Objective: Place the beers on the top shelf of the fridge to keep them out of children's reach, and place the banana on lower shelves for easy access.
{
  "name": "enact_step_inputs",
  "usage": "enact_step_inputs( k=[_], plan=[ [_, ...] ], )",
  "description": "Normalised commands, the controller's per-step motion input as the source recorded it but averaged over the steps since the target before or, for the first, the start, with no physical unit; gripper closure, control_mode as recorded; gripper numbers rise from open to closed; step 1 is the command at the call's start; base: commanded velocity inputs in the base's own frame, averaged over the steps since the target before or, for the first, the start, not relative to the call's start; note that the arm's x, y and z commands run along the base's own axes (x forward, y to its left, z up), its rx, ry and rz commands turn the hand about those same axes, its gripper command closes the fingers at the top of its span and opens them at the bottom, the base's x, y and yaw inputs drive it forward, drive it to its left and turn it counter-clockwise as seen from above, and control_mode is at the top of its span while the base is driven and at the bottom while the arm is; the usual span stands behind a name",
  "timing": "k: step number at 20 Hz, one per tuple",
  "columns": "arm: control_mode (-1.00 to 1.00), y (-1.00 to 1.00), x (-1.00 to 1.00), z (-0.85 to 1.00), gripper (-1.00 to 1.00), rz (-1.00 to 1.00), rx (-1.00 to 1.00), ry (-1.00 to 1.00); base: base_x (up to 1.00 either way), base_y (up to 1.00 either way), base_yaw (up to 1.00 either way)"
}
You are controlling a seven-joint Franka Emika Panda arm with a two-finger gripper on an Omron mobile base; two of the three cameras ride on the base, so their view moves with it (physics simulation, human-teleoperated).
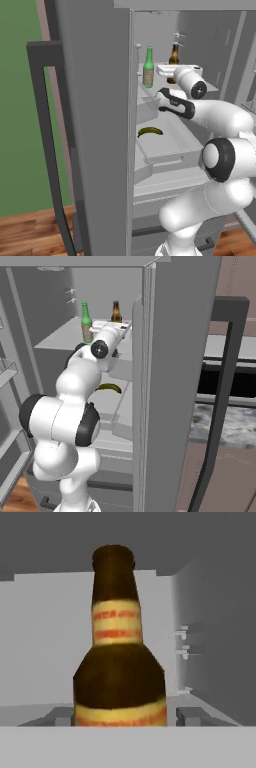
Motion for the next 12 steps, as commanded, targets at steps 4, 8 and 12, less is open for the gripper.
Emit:
enact_step_inputs(
  k=[4,8,12],
  plan=[
    [-1.0,0.0,0.0,0.0,-1.0,0.0,0.0,-0.02,0.0,0.0,0.0],
    [-1.0,0.0,0.0,0.0,-1.0,0.0,0.0,-0.01,0.0,0.0,0.0],
    [-1.0,-0.02,-0.05,0.0,-1.0,0.0,0.0,0.0,0.0,0.0,0.0]
  ],
)
